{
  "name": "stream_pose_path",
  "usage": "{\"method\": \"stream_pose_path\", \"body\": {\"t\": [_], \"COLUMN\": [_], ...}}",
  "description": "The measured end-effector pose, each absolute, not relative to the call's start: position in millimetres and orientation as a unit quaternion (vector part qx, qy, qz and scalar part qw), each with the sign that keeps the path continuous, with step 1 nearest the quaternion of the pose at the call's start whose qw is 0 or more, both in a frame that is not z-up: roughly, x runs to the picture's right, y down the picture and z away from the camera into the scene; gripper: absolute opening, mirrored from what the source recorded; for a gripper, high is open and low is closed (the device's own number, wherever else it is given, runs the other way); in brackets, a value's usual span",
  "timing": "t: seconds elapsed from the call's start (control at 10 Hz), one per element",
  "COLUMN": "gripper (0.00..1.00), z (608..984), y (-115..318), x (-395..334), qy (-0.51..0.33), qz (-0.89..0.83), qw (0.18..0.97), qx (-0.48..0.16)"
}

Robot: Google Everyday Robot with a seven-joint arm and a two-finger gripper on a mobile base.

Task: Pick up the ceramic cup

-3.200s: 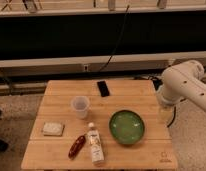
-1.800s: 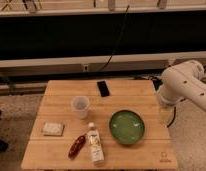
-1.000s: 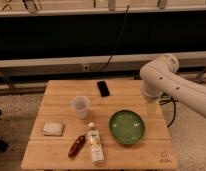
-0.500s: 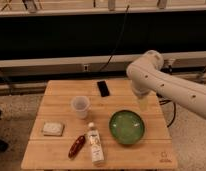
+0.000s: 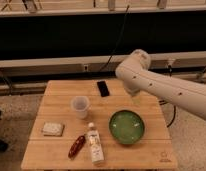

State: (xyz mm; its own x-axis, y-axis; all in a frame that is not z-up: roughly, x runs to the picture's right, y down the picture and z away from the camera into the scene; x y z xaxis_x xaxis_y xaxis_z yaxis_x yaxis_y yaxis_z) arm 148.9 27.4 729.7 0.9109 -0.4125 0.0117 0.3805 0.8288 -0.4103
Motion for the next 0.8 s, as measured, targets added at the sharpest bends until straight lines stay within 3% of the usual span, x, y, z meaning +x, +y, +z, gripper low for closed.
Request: {"method": "stream_pose_path", "body": {"t": [0.8], "gripper": [0.80], "z": [751], "y": [17], "x": [66], "qy": [0.011], "qz": [-0.291], "qw": [0.938], "qx": [-0.188]}}
